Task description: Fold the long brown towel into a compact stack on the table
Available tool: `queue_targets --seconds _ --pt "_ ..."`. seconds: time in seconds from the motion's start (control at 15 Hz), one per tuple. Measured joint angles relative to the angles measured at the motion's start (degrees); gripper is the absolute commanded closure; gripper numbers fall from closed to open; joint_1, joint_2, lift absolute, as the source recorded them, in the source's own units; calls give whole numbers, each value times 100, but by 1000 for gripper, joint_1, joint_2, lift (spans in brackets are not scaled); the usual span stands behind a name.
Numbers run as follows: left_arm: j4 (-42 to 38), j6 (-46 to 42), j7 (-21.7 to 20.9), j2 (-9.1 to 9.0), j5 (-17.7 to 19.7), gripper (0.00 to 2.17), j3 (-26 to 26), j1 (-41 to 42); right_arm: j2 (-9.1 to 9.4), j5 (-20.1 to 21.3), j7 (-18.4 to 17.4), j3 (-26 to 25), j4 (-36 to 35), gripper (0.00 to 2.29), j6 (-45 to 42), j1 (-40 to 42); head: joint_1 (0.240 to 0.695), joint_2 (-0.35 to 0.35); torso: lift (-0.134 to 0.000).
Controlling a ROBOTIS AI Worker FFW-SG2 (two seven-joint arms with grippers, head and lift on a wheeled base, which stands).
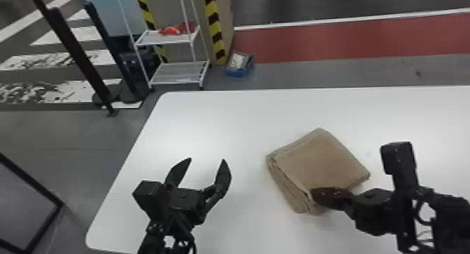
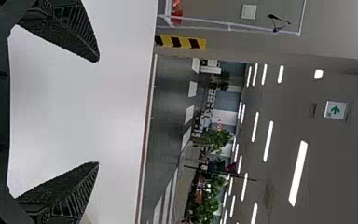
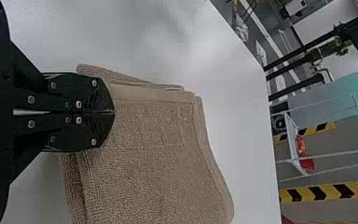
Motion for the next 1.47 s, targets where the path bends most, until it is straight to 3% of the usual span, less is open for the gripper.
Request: queue_targets --seconds 0.27,0.53,0.8,1.13,1.47 --pt "19 -37 -1 -10 8 83 -1 -4 -25 -117 120 -175 -100 1956 -114 84 695 220 -123" --pt "18 -45 -1 -1 17 83 6 2 -26 -323 450 -782 -620 1953 196 254 695 183 -123" --pt "35 -59 -3 -1 30 83 3 -16 -36 -315 476 -1307 -622 1953 518 218 695 121 -123" --pt "21 -68 -1 -1 29 83 9 7 -37 54 345 -1150 218 1953 841 -458 695 106 -123" --pt "3 -77 -8 -6 31 83 49 39 3 116 -177 -904 1056 1953 640 -1230 695 110 -123"
